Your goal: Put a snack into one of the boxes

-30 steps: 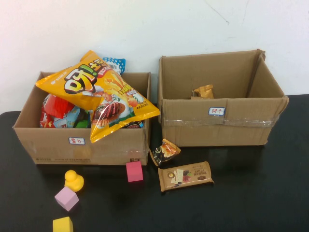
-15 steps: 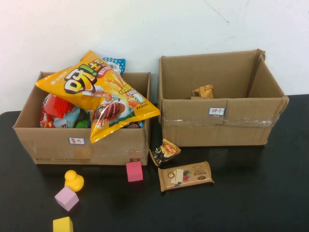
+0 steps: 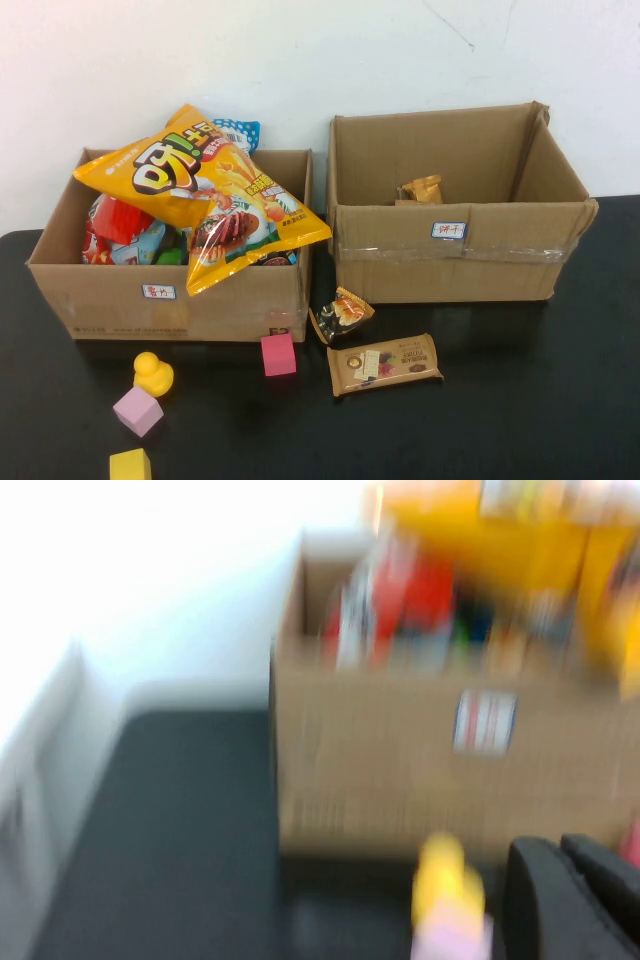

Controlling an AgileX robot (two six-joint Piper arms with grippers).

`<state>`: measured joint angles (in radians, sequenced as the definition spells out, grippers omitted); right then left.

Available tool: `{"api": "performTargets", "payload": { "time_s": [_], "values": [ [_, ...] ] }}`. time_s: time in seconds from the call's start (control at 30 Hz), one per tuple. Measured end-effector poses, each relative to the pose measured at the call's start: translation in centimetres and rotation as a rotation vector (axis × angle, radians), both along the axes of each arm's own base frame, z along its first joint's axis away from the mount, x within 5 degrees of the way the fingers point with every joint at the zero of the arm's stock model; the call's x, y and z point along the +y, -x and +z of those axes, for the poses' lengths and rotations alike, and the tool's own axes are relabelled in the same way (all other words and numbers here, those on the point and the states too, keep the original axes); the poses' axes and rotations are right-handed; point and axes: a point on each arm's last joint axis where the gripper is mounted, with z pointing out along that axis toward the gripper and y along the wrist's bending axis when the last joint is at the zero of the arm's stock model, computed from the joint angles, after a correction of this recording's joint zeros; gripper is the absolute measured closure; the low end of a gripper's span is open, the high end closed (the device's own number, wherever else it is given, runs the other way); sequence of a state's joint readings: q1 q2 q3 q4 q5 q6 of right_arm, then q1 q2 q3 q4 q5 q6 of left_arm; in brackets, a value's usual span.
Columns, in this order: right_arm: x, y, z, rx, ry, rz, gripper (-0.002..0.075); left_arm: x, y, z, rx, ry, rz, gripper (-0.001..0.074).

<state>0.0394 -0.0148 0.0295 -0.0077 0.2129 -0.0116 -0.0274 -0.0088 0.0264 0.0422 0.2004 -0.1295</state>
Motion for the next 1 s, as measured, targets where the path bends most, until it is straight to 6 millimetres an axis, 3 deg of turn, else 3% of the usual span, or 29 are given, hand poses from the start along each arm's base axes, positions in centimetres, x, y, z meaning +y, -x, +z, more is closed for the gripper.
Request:
{"api": "performTargets", "payload": {
  "time_s": [0.33, 0.5, 0.77, 0.83, 1.0],
  "values": [
    [-0.1, 0.8, 6.0, -0.680, -0.101, 0.000, 0.0726, -0.3, 0.6, 4.9, -0.554, 0.009, -0.030, 0.0737],
    [-0.2, 1.8, 7.6, -0.875, -0.209, 0.024, 0.0726, -0.3, 1.4, 6.5, -0.742, 0.014, -0.041, 0.0737],
    [-0.2, 2.0, 8.1, -0.894, -0.229, 0.030, 0.0726, -0.4, 2.4, 7.7, -0.918, 0.026, -0.053, 0.0737],
    [-0.2, 2.1, 9.1, -0.867, -0.229, 0.029, 0.0726, -0.4, 2.1, 7.9, -0.850, 0.053, -0.056, 0.0737],
    [-0.2, 2.4, 11.6, -0.708, -0.224, 0.022, 0.0726, -0.1, 2.2, 10.7, -0.599, 0.087, -0.033, 0.0737]
  ]
}}
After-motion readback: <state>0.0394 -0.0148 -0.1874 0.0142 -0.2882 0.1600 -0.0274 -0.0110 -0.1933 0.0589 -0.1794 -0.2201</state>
